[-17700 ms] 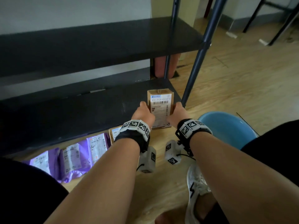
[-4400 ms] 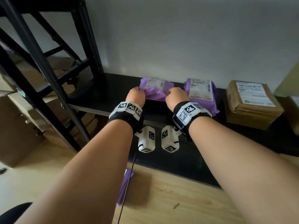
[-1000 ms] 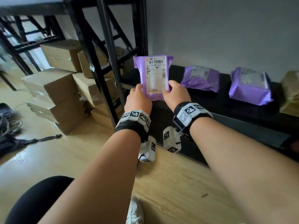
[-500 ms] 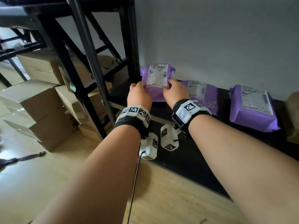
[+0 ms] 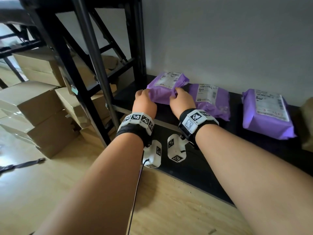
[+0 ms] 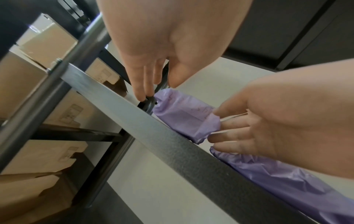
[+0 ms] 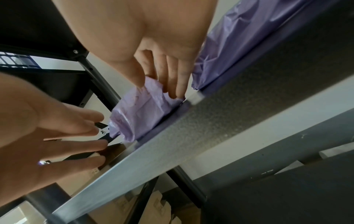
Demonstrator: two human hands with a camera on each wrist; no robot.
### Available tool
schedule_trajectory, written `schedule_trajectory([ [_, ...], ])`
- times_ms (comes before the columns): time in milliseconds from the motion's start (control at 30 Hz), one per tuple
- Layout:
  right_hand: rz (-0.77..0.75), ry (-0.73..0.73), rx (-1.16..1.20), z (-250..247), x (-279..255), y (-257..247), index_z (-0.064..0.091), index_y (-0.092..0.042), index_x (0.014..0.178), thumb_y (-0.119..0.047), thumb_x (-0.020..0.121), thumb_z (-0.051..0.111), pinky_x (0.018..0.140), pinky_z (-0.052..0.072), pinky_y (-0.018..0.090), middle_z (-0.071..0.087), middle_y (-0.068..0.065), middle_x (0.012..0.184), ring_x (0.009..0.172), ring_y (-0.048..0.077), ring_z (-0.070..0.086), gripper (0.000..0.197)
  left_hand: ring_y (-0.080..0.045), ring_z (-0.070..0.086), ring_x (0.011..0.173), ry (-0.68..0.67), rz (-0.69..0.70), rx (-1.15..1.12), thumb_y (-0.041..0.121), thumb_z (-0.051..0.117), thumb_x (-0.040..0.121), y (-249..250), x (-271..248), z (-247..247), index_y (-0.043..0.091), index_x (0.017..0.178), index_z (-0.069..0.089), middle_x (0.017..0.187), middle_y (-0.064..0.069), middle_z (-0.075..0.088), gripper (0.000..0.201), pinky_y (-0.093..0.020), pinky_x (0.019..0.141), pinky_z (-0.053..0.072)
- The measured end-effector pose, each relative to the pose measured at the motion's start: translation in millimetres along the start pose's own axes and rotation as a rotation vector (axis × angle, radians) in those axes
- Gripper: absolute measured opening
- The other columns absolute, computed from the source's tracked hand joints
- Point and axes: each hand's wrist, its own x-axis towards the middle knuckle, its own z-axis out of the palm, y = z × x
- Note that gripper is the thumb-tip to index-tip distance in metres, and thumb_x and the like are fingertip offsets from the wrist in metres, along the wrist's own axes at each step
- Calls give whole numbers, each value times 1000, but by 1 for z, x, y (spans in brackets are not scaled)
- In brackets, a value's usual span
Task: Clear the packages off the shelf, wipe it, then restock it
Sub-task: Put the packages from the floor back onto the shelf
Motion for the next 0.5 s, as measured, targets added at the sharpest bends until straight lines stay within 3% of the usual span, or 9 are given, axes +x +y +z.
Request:
schedule_trajectory([
  [233, -69, 219, 101, 4, -28, -13, 57, -6, 115, -9, 92, 47, 81, 47, 37, 58, 13, 119, 104, 30, 61, 25, -27, 51, 123, 90, -71, -5, 4, 39, 94, -36, -25, -12, 17, 139, 45, 145, -7, 36, 47, -28, 93, 41],
  [367, -147, 138, 122, 25, -55, -18, 59, -10, 102, -9, 90, 45, 75, 48, 36, 67, 9, 100, 92, 30, 63, 19, -29, 55, 115, 131, -152, 22, 11, 44, 93, -81, -43, -10, 21, 130, 54, 132, -6, 47, 40, -33, 91, 44],
  [500, -155, -28, 117, 62, -82, -10, 59, -19, 87, -12, 88, 45, 66, 42, 29, 67, 2, 88, 78, 24, 57, 16, -29, 56, 116, 52, -256, 97, 6, 42, 90, -131, -61, -7, 20, 130, 56, 132, -8, 53, 44, -31, 85, 43],
])
